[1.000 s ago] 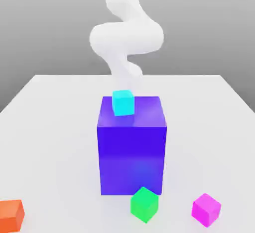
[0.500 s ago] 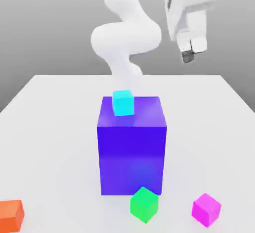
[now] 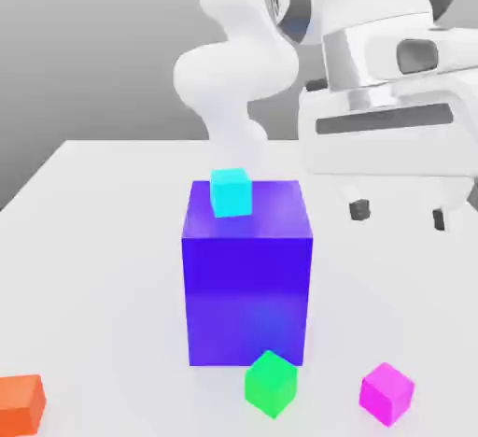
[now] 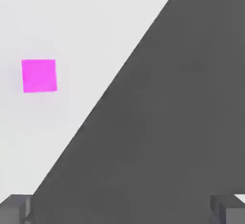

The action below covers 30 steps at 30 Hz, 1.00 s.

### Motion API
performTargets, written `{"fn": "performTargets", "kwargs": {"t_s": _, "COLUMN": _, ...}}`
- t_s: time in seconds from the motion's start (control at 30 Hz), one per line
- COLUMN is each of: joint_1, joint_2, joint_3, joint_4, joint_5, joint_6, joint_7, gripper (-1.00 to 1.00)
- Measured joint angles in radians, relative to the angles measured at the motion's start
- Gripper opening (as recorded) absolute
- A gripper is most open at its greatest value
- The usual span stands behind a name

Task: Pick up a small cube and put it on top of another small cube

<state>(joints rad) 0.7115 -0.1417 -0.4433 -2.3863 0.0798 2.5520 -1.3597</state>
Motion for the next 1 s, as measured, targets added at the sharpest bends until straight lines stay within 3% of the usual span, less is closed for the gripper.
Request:
{"fn": "performTargets", "kwargs": {"t_s": 0.6, "joint_1": 0.066, "joint_2": 0.255, "joint_3": 0.033, "joint_4": -0.028, "joint_5": 0.138, "joint_6": 0.082, "joint_7": -0.849, "gripper": 0.00}}
{"fn": "performTargets", "kwargs": {"t_s": 1.0, "joint_1": 0.014, "joint_2": 0.406, "joint_3": 0.142, "joint_4": -0.050, "joint_5": 0.123, "joint_6": 0.146, "joint_7": -1.336, "gripper": 0.00}}
